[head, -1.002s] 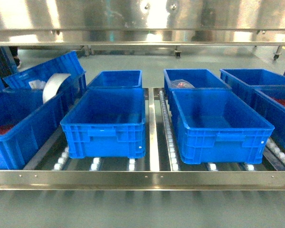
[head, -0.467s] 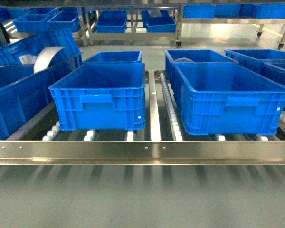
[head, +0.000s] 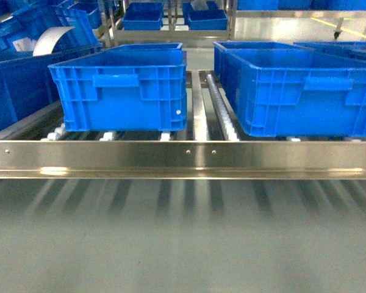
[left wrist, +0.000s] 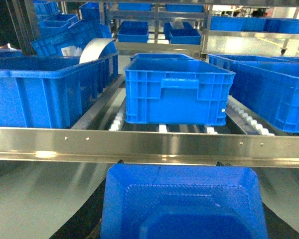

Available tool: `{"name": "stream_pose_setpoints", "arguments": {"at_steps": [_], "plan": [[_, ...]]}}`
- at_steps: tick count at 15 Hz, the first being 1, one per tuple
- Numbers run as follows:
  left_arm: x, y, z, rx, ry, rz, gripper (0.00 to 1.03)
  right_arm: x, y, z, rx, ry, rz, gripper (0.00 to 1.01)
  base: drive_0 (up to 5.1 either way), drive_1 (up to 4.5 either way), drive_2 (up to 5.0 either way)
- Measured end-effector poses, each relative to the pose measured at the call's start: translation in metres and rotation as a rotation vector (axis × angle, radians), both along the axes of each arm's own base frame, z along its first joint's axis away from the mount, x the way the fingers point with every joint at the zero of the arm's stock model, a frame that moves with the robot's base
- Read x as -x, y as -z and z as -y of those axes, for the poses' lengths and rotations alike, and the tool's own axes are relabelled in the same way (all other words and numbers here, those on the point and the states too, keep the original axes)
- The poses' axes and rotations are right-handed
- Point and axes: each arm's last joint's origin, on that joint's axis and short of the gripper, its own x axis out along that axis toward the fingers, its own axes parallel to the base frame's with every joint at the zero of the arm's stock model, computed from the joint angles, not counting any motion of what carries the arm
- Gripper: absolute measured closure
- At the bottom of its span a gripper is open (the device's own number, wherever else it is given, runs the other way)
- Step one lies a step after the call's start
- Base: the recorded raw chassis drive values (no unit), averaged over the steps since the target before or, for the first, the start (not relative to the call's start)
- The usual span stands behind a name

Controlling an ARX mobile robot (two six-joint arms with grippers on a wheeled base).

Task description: Sort blue parts and orange caps into right shelf containers

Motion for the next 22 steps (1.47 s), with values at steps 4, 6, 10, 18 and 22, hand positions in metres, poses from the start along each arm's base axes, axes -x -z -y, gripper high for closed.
{"name": "stream_pose_setpoints", "arguments": {"at_steps": [4,6,10,18,22], "plan": [[0.0000,0.0001,0.0001,0.000,0.002,-0.002,0.61,0.0000,0.0000,0.0000,0.000,0.001,0.000,0.58,0.0,0.00,0.0],[0.0000,0.0000,0.0000,0.000,0.001,0.000,0.61,0.0000,0.0000,0.0000,0.000,0.000,0.000,0.58,0.0,0.00,0.0],[0.0000,0.0000,0.0000,0.000,0.001,0.000,0.61,0.0000,-0.0001,0.0000,0.000,0.000,0.001,0.58,0.0,0.00,0.0],[0.0000,-0.0001,0.0000,0.000,0.000,0.001,0.61,0.0000,-0.0001,0.0000,0.000,0.000,0.002,0.58,0.0,0.00,0.0],[0.0000,-0.0001,0.0000,0.000,0.001,0.001,0.61,0.0000,-0.0003,0.0000,0.000,0.001,0.003,0.58,0.0,2.13,-2.2]]}}
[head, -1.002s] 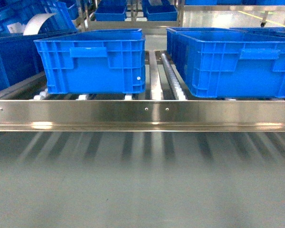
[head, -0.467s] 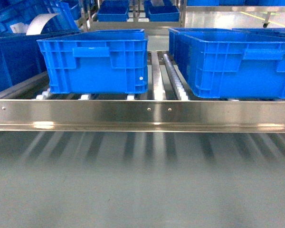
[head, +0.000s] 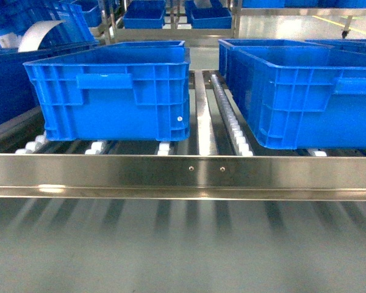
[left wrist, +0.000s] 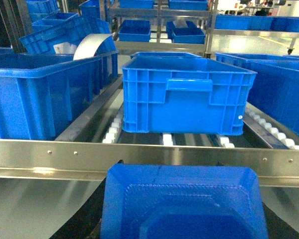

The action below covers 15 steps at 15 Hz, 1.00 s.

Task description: Sort blue parts and orange caps into right shelf containers

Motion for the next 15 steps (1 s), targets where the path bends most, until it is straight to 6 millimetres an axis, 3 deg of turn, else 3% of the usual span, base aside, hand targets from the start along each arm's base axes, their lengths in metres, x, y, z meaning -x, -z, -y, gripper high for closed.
{"name": "stream_pose_setpoints", "arguments": {"at_steps": [15], "plan": [[0.0000,0.0001,0.0000,0.000,0.000,-0.002,0.61,0.0000,0.0003,0.0000,0.000,0.000,-0.003,0.58,-0.1,4.23,-4.3]]}}
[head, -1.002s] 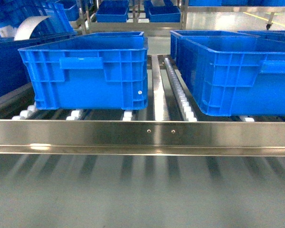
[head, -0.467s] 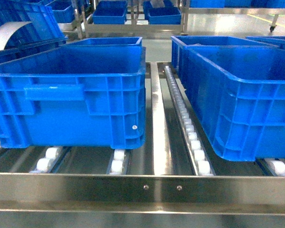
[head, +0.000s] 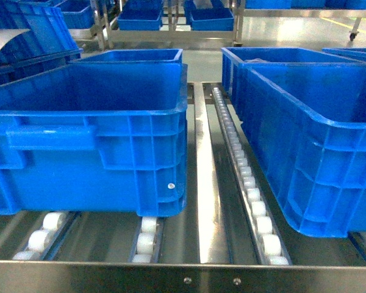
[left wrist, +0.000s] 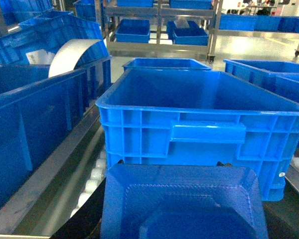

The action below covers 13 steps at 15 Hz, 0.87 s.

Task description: Sort blue parts and orange caps into right shelf containers

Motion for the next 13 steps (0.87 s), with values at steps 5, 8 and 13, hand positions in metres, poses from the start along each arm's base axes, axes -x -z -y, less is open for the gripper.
{"name": "stream_pose_setpoints", "arguments": {"at_steps": [5,8,13], "plan": [[0.0000,-0.0002,0.0000,0.000,0.000,0.002,0.61,0.0000,-0.0002,0.0000,0.000,0.000,0.002,0.58,0.0,0.00,0.0],[0.0000,-0.0001,0.0000,0.000,0.000,0.002,0.61,0.0000,-0.0002,0.0000,0.000,0.000,0.002,0.58,0.0,0.00,0.0],[0.0000,-0.0001,0.0000,0.000,0.000,0.002,0.61,0.0000,-0.0002,0.0000,0.000,0.000,0.002,0.58,0.0,0.00,0.0]]}}
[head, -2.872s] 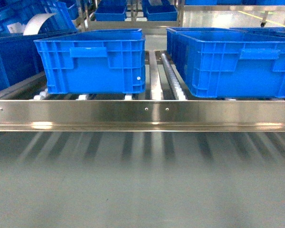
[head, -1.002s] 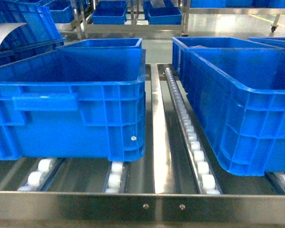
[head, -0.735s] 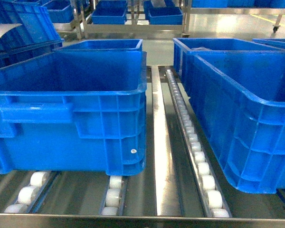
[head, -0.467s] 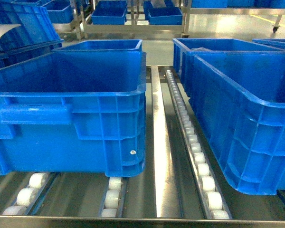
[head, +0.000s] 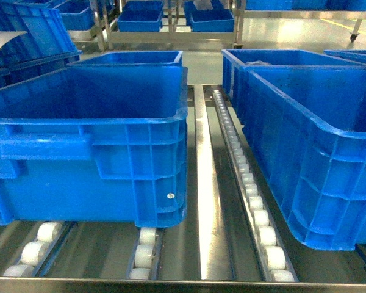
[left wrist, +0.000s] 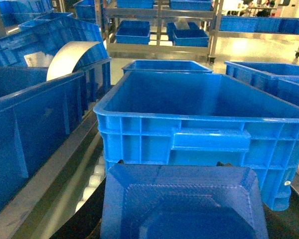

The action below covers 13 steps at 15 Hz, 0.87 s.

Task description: Sort blue parts and orange caps into right shelf containers

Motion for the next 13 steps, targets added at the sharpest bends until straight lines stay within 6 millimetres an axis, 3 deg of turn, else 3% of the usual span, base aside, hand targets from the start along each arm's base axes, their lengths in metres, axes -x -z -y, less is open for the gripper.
{"name": "stream_pose_setpoints", "arguments": {"at_steps": [13], "plan": [[0.0000,0.0000,0.0000,0.000,0.000,0.000,0.61,0.0000,0.0000,0.0000,0.000,0.000,0.000,0.58,0.0,0.00,0.0]]}}
